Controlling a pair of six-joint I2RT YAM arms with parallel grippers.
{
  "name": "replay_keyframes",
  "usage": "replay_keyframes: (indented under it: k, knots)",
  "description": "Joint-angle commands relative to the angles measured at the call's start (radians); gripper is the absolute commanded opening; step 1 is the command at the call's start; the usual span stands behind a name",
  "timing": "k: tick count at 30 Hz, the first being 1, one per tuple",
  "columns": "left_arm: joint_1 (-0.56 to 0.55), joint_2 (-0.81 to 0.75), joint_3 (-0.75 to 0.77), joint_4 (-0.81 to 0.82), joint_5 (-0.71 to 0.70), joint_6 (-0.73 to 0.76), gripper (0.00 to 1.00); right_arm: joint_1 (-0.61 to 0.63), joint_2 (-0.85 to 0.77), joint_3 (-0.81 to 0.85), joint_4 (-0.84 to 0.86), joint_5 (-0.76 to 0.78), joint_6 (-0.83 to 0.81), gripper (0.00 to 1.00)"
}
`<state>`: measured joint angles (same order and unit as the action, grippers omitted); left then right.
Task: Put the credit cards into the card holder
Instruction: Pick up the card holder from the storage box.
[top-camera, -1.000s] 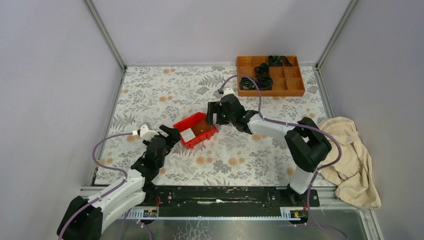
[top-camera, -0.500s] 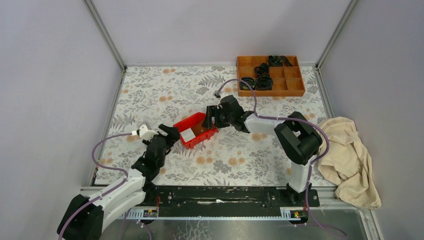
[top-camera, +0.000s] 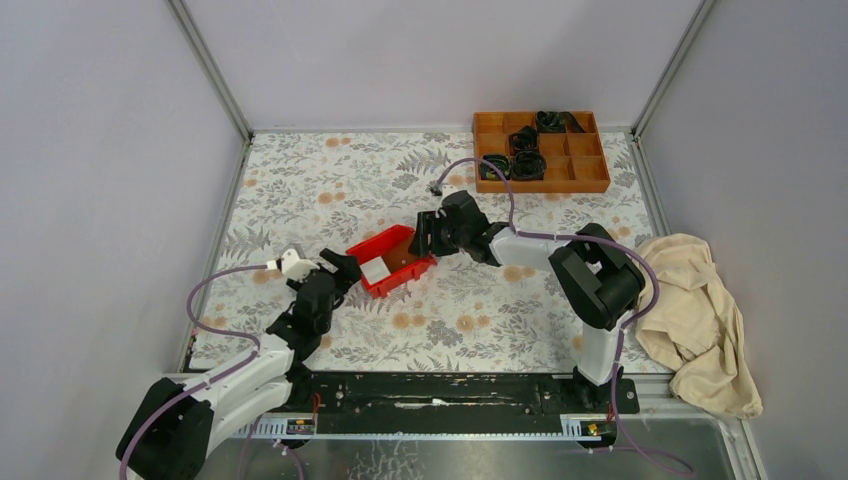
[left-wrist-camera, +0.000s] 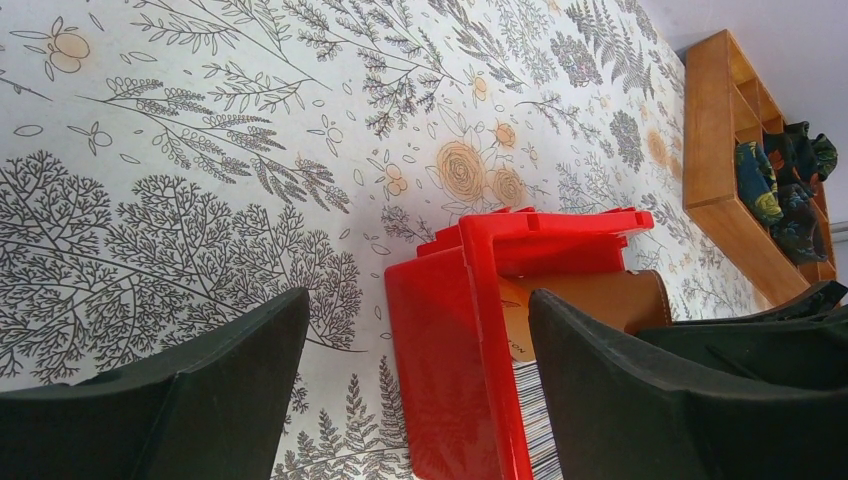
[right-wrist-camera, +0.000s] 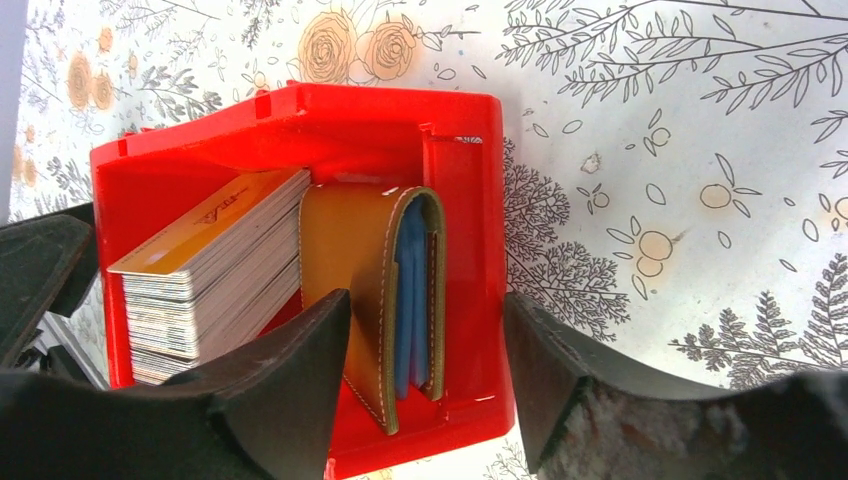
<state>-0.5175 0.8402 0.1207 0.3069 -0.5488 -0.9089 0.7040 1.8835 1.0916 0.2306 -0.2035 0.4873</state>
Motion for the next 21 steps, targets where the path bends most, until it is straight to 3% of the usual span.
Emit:
replay_keyframes:
  k: [1, 3, 9, 21]
  knots:
    - [-0.007, 0.004, 0.001, 0.077, -0.031, 0.013, 0.87, -0.003, -0.069, -0.009, 0.037, -0.01, -0.023, 0.61]
    - [-0.008, 0.007, -0.001, 0.08, -0.033, 0.014, 0.87, -0.002, -0.073, -0.007, 0.031, -0.006, -0.027, 0.56]
    - [-0.007, 0.034, 0.003, 0.105, -0.037, 0.021, 0.87, -0.002, -0.097, -0.02, 0.023, 0.017, -0.034, 0.53]
    - [-0.008, 0.09, 0.024, 0.181, -0.031, 0.039, 0.83, -0.001, -0.078, 0.021, -0.025, -0.01, -0.05, 0.59]
